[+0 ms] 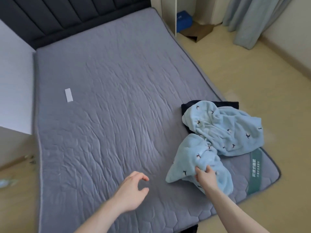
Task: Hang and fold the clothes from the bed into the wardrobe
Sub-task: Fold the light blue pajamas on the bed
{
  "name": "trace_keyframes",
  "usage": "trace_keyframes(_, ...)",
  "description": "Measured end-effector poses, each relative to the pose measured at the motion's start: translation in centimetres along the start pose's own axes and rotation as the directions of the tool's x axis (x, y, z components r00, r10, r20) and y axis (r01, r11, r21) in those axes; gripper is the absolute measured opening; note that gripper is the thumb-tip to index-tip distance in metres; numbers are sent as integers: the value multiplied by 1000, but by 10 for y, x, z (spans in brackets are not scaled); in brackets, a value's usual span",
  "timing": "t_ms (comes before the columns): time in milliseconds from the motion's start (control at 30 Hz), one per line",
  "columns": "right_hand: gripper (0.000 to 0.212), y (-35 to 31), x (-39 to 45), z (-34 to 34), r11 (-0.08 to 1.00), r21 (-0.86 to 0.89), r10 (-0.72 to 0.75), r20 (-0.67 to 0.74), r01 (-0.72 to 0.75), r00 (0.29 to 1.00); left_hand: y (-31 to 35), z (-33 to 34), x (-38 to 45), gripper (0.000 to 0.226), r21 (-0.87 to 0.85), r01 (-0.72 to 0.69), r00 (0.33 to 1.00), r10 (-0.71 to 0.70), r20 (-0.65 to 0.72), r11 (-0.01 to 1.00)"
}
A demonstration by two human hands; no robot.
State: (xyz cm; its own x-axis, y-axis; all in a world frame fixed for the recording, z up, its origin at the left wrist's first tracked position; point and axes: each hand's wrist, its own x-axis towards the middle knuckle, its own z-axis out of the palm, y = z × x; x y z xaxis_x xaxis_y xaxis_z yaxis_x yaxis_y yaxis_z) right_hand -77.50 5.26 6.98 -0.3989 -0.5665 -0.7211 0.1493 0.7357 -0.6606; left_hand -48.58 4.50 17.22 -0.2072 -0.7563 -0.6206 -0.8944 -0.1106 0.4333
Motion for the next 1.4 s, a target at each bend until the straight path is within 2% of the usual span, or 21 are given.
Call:
trace_keyframes(133,12,-63,-115,-19,967,94,-249,197,235,948,4,-23,-53,41,14,10,1000,-10,12,1000)
trace_keyframes(233,16,-107,-212,-44,917,180,-398,352,356,847,14,-35,-98,90,-4,-56,995,56,80,998)
trace_keyframes(300,20,-125,-273,-47,883,222,-468,458,413,755,31,-41,-130,110,-135,-163,982,174,73,977)
trace_keyframes(367,22,-136,-321,-41,846,231,-524,527,480,669,46,-44,-155,90,-224,-314,948,315,-32,923)
trace_keyframes(400,23,-140,-339,-36,825,233,-553,520,515,651,51,-47,-167,65,-248,-352,936,333,-117,903)
trace_keyframes(433,23,-144,-350,-33,805,230,-583,481,547,655,55,-56,-178,38,-248,-357,926,306,-222,901)
trace_keyframes(467,21,-147,-357,-31,793,226,-604,412,566,682,56,-68,-188,25,-255,-318,921,235,-310,913)
trace_keyframes(533,21,-152,-364,-31,810,203,-585,217,549,782,48,-103,-206,29,-316,-271,886,108,-450,909)
trace_keyframes(600,15,-150,-366,-29,861,202,-496,134,466,858,39,-148,-229,23,-430,-335,844,65,-532,838)
trace_keyframes(667,11,-146,-377,-18,878,161,-475,183,451,860,36,-191,-253,22,-470,-413,818,91,-567,780)
trace_keyframes(767,13,-149,-401,4,819,169,-572,303,548,762,44,-244,-289,17,-565,-484,799,75,-596,668)
trace_keyframes(867,47,-149,-414,13,761,63,-608,418,646,675,57,-278,-322,24,-636,-475,849,125,-514,608)
trace_keyframes(933,74,-136,-424,25,738,-137,-521,507,661,686,66,-290,-343,27,-612,-487,857,206,-473,623)
trace_keyframes(1000,86,-111,-432,48,679,-311,-409,592,665,694,78,-299,-362,23,-600,-527,841,270,-468,602)
trace_keyframes(1033,80,-99,-431,61,619,-379,-402,600,688,692,83,-304,-369,22,-595,-548,830,292,-476,588)
trace_keyframes(1100,38,-89,-428,84,547,-466,-463,524,695,715,85,-317,-380,23,-534,-593,795,330,-510,603)
trace_keyframes(1133,19,-92,-426,90,583,-478,-483,447,657,753,79,-327,-382,26,-452,-614,763,341,-549,646)
trace_keyframes(1167,20,-99,-425,92,648,-460,-483,369,607,795,69,-338,-385,27,-336,-620,720,345,-603,709)
trace_keyframes(1233,28,-122,-429,86,767,-329,-484,267,551,833,36,-365,-388,15,-79,-519,619,310,-722,851)
trace_keyframes(1300,25,-156,-440,72,849,-151,-469,226,506,854,-6,-391,-390,18,57,-316,545,231,-806,947)
trace_keyframes(1400,26,-207,-467,57,929,-20,-342,336,370,877,-69,-413,-382,14,106,-8,538,94,-838,994)
